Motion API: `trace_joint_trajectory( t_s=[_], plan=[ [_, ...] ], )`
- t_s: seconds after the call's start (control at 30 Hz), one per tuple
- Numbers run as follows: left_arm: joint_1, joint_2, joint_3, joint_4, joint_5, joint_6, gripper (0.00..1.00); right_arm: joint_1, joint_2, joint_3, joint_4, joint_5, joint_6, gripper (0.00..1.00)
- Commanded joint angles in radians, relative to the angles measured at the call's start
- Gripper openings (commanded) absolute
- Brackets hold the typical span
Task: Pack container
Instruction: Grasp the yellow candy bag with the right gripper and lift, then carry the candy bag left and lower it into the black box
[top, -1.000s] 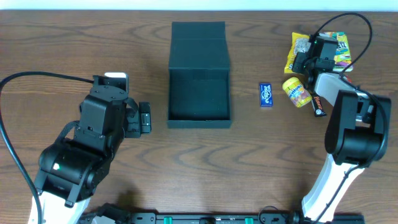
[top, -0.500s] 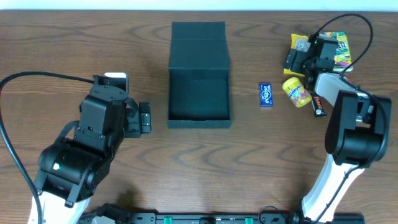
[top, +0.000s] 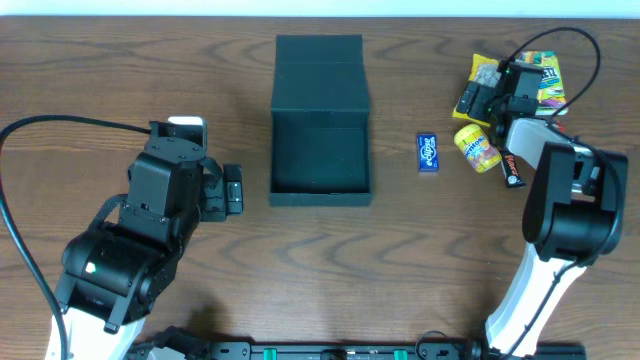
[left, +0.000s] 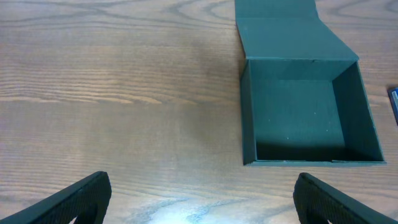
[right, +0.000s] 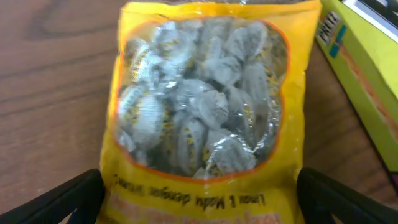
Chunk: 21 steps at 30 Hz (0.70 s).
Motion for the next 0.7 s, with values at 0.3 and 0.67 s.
trace_joint_trajectory(
  t_s=[0.3,0.67],
  plan=[
    [0.002,0.0,0.02,-0.003,-0.014,0.011,0.95,-0.014,0.064,0.008,-0.051,0.002,0.029,0.39],
    [0.002,0.0,0.02,-0.003,-0.014,0.011,0.95,-0.014,0.063,0.011,-0.058,-0.027,0.029,0.01]
  ],
)
